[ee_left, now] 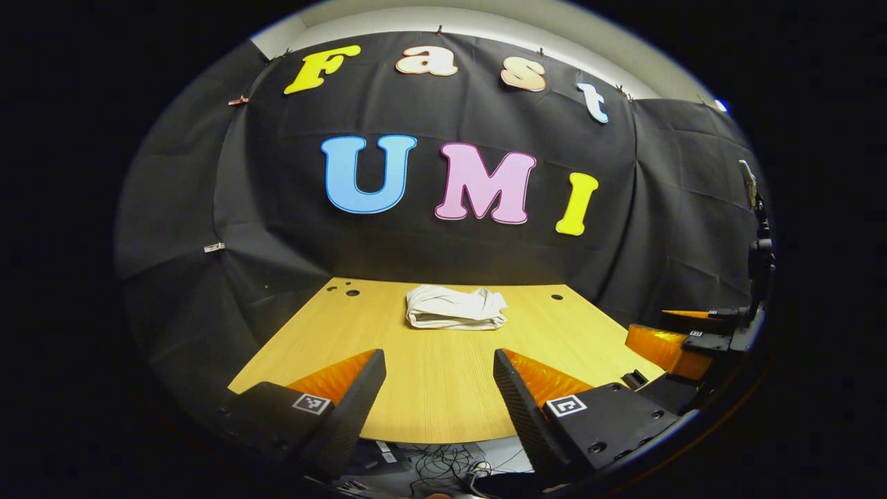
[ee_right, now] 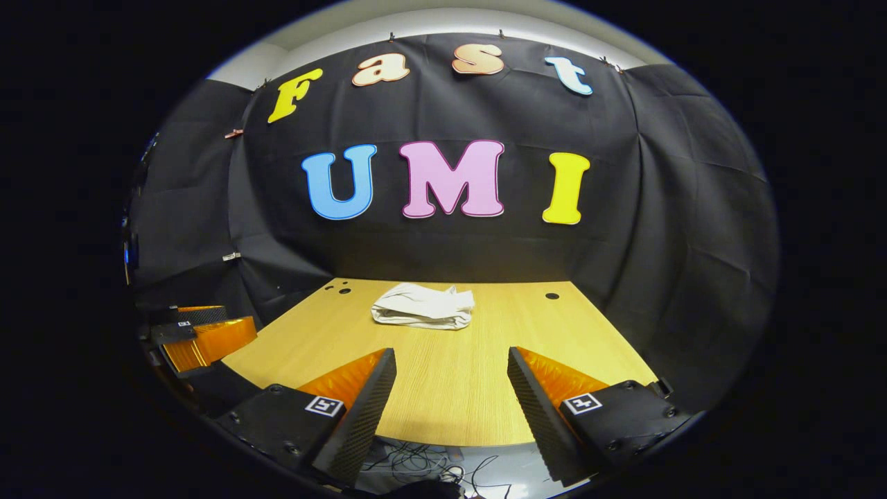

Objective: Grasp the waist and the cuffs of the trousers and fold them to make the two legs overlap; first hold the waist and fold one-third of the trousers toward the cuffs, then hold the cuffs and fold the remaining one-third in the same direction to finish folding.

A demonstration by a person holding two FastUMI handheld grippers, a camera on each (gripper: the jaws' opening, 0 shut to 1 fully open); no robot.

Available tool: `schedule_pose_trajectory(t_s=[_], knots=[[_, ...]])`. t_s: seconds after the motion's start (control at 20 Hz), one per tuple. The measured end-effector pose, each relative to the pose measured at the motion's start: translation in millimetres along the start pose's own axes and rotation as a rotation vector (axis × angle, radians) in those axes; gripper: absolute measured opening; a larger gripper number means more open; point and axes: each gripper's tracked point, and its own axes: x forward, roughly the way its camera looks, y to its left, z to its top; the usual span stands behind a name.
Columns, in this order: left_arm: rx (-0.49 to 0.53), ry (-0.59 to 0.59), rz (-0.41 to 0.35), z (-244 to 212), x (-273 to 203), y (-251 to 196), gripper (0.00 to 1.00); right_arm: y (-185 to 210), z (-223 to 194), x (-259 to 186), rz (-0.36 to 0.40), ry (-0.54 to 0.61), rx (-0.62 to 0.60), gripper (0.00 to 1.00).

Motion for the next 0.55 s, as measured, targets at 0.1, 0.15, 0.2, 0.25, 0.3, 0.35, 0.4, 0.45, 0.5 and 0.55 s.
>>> schedule_pose_trajectory(t_s=[0.1,0.15,0.2,0.25,0.3,0.35,0.4,0.45,0.5,0.55], knots=[[0.000,-0.002,0.013,-3,3,5,0.97,-3,3,4,-0.006,-0.003,0.008,0.99],[-0.006,0.001,0.013,-6,4,6,0.97,-5,5,7,-0.010,-0.001,0.007,0.98],[-0.011,0.005,0.017,-9,8,7,0.97,-5,5,8,-0.010,0.002,0.004,0.99],[-0.018,0.010,0.022,-12,9,9,0.97,-5,6,12,-0.011,0.006,-0.003,0.98],[-0.027,0.018,0.029,-14,11,11,0.97,-5,4,14,-0.010,0.016,-0.012,0.98],[-0.036,0.027,0.041,-17,14,14,0.97,-3,1,16,0.000,0.031,-0.019,0.98],[-0.046,0.035,0.050,-19,14,16,0.97,0,-2,19,0.014,0.045,-0.027,0.98],[-0.053,0.040,0.053,-21,14,17,0.97,1,-4,24,0.023,0.059,-0.039,0.99],[-0.052,0.043,0.057,-21,14,18,0.98,1,-3,30,0.030,0.067,-0.045,0.99],[-0.039,0.046,0.067,-23,14,20,0.97,3,-1,35,0.042,0.069,-0.043,0.99]])
